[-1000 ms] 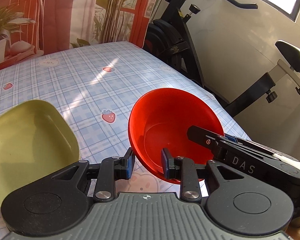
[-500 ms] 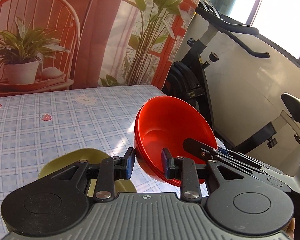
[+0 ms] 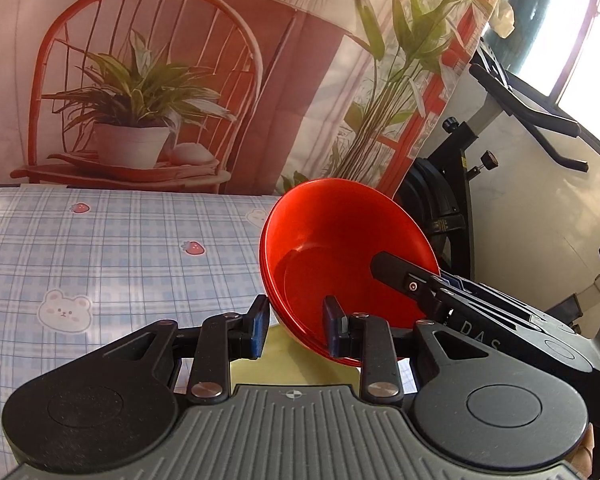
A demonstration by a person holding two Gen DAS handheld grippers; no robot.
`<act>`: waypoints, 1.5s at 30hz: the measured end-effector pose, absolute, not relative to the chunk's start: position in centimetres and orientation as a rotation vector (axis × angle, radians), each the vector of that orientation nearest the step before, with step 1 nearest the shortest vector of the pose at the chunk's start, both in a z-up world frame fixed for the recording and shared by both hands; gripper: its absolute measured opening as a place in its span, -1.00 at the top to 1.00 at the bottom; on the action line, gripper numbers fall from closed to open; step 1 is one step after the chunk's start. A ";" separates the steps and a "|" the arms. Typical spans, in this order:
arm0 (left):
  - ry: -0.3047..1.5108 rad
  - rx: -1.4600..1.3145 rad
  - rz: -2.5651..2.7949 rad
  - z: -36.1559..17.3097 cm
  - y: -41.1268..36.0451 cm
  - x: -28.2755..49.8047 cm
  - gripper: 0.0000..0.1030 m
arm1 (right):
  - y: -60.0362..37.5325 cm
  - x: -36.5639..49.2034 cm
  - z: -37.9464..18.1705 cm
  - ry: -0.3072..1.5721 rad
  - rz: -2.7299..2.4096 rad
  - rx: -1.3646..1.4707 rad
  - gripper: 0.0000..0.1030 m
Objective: Organize plates and bowls
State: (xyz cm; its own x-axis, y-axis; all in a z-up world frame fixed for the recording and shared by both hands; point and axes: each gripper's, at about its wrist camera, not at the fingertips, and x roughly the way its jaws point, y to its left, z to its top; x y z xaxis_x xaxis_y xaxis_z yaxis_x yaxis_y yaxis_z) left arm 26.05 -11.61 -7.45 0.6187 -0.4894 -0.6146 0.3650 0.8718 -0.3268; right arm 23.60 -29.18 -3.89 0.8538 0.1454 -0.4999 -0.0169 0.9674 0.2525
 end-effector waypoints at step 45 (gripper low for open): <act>0.981 -0.125 -0.464 -15.6 -11.3 25.6 0.42 | -29.0 23.6 -13.1 0.848 0.063 0.346 0.60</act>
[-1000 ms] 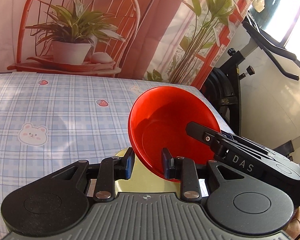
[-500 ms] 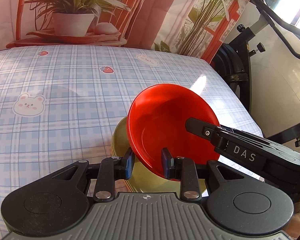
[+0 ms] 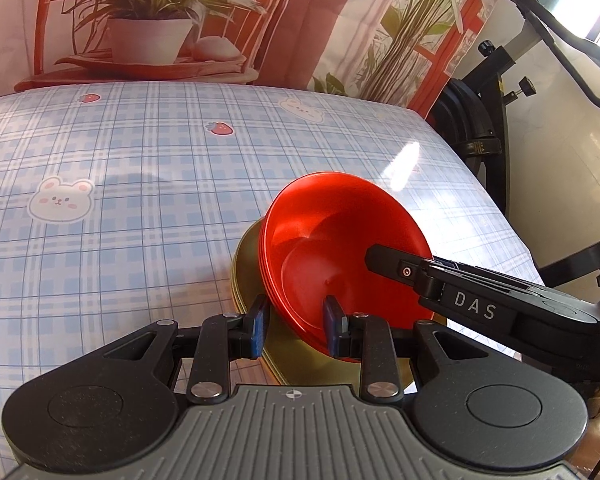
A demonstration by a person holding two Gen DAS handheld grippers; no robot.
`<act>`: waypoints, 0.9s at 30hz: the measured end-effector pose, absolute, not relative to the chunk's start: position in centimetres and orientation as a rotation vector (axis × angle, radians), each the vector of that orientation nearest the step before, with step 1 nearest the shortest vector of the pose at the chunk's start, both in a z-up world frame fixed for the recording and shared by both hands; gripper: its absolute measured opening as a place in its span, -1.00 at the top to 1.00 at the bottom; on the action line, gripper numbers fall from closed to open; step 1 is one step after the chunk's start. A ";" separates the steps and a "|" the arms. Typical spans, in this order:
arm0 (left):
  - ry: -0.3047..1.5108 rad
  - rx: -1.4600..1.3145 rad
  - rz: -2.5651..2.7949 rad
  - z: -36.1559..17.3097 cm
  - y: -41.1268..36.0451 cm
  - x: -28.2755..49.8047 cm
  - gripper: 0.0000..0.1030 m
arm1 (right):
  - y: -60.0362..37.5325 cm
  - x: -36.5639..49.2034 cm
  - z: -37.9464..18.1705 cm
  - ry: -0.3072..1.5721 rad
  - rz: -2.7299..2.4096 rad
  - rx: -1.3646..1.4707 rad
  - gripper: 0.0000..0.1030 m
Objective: Organize plates and bowls
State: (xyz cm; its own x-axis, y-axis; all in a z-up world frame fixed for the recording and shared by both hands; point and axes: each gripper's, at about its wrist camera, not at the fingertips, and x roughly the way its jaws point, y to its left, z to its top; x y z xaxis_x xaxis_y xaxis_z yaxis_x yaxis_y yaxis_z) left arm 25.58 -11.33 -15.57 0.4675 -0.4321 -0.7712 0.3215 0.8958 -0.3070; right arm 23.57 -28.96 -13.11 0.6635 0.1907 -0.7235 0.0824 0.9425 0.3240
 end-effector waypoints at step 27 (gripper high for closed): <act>0.820 -0.020 -0.373 -10.5 -10.7 22.8 0.09 | -30.3 20.8 -9.7 0.767 0.013 0.297 0.32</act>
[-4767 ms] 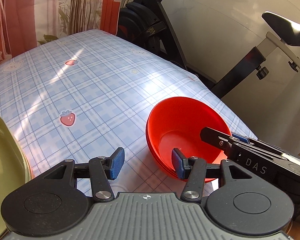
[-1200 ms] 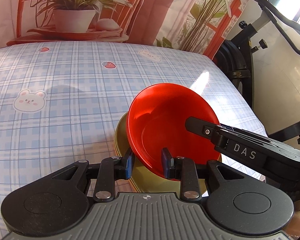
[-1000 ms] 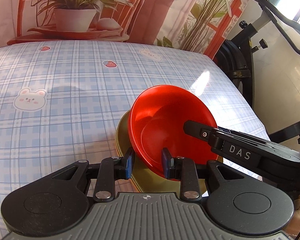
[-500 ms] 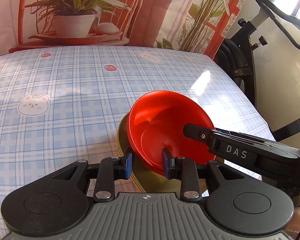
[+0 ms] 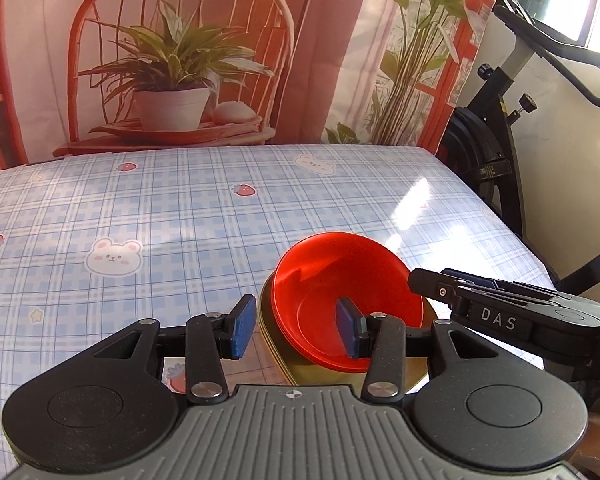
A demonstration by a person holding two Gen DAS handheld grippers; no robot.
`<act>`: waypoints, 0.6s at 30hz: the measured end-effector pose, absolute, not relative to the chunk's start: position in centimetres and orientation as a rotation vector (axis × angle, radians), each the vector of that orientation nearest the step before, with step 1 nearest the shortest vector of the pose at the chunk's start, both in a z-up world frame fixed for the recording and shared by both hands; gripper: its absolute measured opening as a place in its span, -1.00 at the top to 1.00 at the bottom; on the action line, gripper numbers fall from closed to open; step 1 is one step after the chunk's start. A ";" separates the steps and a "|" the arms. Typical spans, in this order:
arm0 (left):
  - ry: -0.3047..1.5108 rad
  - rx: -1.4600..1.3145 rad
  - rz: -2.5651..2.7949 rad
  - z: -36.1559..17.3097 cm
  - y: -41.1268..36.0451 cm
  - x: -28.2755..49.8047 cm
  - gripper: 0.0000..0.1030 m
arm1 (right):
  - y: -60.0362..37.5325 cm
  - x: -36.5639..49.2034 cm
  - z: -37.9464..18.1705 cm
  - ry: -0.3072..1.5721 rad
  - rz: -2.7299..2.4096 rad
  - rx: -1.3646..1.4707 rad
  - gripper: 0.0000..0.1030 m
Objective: Organize plates and bowls
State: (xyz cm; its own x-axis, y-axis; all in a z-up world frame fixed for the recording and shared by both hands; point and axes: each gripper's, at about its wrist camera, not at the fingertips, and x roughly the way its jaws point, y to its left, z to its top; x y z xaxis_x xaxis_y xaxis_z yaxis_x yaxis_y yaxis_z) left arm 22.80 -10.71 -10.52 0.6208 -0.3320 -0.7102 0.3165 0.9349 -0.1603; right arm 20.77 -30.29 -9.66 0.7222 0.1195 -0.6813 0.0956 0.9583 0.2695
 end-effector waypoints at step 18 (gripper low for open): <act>0.472 0.015 -0.221 -1.2 -6.6 13.3 -0.69 | -28.4 14.8 1.4 0.569 0.081 0.187 -0.99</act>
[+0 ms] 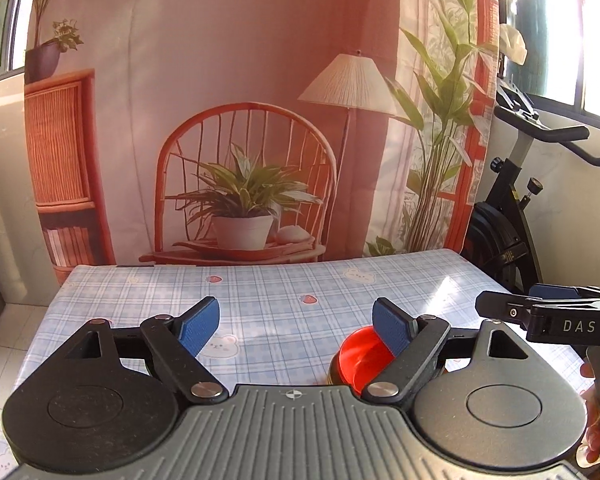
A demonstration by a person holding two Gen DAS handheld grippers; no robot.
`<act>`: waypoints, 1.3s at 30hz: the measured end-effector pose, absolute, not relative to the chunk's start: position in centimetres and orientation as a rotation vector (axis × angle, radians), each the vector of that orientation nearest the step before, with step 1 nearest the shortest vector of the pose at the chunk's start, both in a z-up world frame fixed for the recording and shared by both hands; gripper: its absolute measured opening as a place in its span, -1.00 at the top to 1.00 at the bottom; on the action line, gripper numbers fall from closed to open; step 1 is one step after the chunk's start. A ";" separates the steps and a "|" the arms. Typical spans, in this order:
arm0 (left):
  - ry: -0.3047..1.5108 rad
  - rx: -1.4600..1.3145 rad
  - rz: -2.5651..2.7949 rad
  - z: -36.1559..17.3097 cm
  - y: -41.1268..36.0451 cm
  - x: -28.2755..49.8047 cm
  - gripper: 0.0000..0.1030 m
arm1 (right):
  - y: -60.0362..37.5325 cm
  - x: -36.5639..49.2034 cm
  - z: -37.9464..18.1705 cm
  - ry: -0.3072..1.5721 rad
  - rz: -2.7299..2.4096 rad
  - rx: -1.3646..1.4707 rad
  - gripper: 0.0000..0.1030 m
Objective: Organize plates and bowls
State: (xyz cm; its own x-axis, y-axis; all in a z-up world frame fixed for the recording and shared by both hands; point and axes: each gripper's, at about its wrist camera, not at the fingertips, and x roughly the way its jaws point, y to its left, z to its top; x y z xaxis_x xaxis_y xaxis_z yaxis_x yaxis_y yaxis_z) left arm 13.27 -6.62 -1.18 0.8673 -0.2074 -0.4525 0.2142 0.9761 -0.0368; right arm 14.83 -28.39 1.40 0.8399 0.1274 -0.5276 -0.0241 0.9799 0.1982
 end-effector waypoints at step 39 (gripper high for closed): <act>0.382 0.047 -0.054 6.8 -4.5 2.6 -0.76 | -26.7 4.6 11.3 0.387 0.091 0.174 -0.99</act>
State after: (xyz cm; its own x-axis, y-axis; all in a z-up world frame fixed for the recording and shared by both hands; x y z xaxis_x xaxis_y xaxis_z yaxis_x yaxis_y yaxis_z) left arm 2.63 -4.53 6.78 0.9265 -0.0441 -0.3737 0.0617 0.9975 0.0353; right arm 4.62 -26.74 11.32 0.9223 0.1211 -0.3670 -0.0550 0.9811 0.1855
